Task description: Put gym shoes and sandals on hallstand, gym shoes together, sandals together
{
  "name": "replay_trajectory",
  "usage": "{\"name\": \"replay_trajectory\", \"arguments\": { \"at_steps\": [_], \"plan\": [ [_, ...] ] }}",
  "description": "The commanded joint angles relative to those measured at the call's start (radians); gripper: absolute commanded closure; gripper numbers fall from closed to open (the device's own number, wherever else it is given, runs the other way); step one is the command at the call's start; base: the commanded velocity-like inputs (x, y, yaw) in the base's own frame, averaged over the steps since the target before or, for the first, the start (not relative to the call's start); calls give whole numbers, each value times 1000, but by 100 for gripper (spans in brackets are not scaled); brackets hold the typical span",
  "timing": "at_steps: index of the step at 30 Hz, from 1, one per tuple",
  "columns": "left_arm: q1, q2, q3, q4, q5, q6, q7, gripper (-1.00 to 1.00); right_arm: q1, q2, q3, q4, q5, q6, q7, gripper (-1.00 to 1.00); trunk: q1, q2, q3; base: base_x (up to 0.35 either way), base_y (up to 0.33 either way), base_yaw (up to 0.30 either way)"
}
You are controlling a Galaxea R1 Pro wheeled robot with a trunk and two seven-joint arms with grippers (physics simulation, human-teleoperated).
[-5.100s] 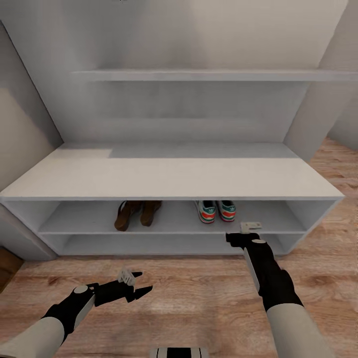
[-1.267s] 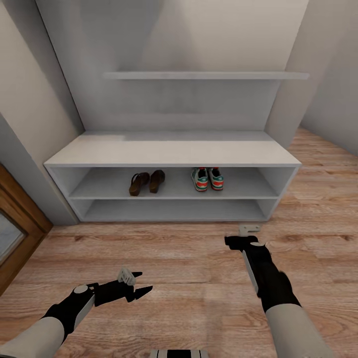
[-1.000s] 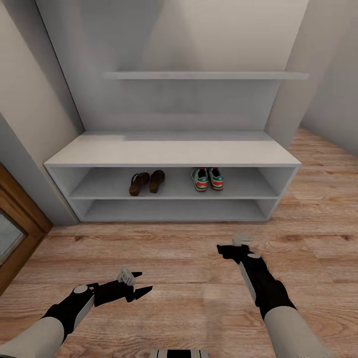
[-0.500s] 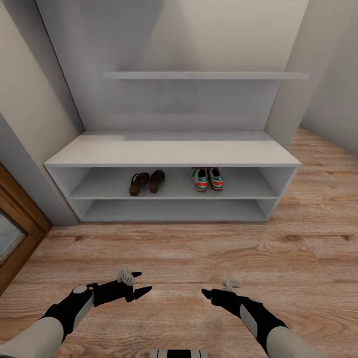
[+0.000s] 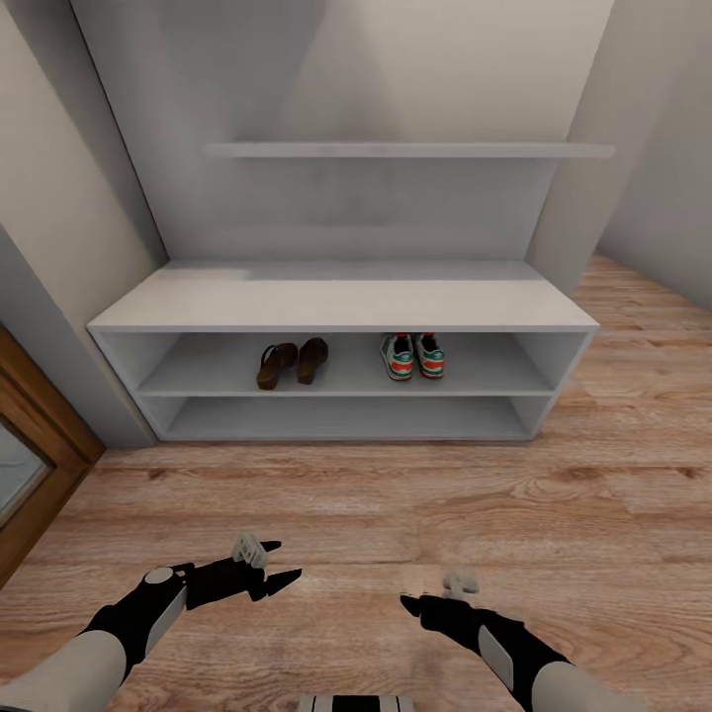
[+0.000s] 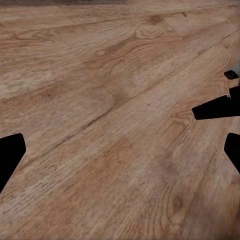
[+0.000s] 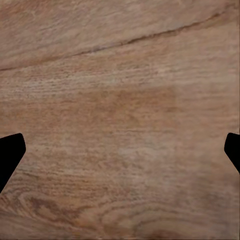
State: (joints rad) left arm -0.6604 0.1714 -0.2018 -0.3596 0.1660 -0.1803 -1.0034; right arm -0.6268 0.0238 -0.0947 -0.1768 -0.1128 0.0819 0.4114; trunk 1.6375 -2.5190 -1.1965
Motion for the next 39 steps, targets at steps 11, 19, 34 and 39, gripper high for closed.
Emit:
{"name": "replay_trajectory", "arguments": {
  "at_steps": [11, 19, 34, 39],
  "plan": [
    [-1, 2, -8, 1, 9, -4, 0, -100, 1, 1, -8, 84, -7, 8, 4, -100, 0, 0, -1, 0, 0, 0],
    [-1, 2, -8, 1, 9, -5, 0, -100, 1, 1, -8, 90, -7, 8, 4, -100, 0, 0, -1, 0, 0, 0],
    [-1, 2, -8, 1, 9, -5, 0, -100, 1, 1, -8, 91, -7, 9, 4, -100, 0, 0, -1, 0, 0, 0],
    [-1, 2, -8, 1, 9, -5, 0, -100, 1, 0, -8, 90, -7, 9, 4, -100, 0, 0, -1, 0, 0, 0]
  ]
}}
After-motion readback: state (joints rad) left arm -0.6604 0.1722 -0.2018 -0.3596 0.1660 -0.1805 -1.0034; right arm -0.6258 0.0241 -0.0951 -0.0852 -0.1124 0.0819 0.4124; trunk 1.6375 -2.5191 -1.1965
